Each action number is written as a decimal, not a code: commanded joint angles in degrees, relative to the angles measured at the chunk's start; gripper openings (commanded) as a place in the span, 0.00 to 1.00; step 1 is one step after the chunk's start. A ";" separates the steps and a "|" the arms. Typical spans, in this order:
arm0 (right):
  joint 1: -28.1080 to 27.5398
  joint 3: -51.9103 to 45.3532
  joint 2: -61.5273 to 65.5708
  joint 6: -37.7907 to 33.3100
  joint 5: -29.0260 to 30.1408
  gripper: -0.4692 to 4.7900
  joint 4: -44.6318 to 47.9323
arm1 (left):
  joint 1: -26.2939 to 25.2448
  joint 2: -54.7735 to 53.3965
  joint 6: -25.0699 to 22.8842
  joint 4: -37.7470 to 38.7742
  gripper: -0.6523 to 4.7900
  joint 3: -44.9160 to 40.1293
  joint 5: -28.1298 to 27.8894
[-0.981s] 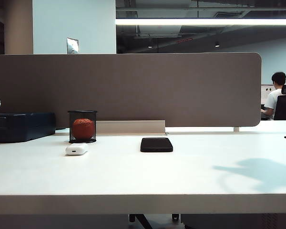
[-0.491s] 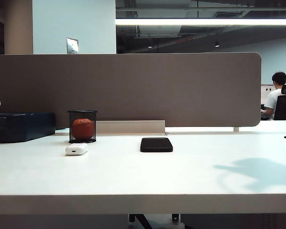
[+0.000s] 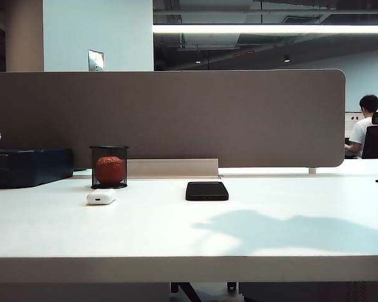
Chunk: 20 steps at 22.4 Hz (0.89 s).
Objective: Find the wireless headphone case on the desktop and place it on the left side of the phone.
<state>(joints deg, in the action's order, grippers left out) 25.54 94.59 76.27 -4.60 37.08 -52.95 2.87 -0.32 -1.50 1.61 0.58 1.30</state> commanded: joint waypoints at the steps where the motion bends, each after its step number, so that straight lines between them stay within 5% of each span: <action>1: 3.39 0.20 1.97 -4.42 -0.72 0.17 4.85 | -0.09 -0.04 0.00 -0.35 0.11 0.04 0.00; 9: 14.67 0.22 9.38 -8.09 -10.71 0.24 14.01 | -0.09 -0.04 0.00 -0.35 0.11 0.04 0.00; 20: 20.94 0.22 18.78 -9.33 -17.94 0.44 21.66 | -0.09 -0.04 0.00 -0.37 0.11 0.04 0.00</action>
<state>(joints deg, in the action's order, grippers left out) 46.13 94.59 94.30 -13.72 20.27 -33.39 2.87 -0.32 -1.50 1.58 0.56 1.30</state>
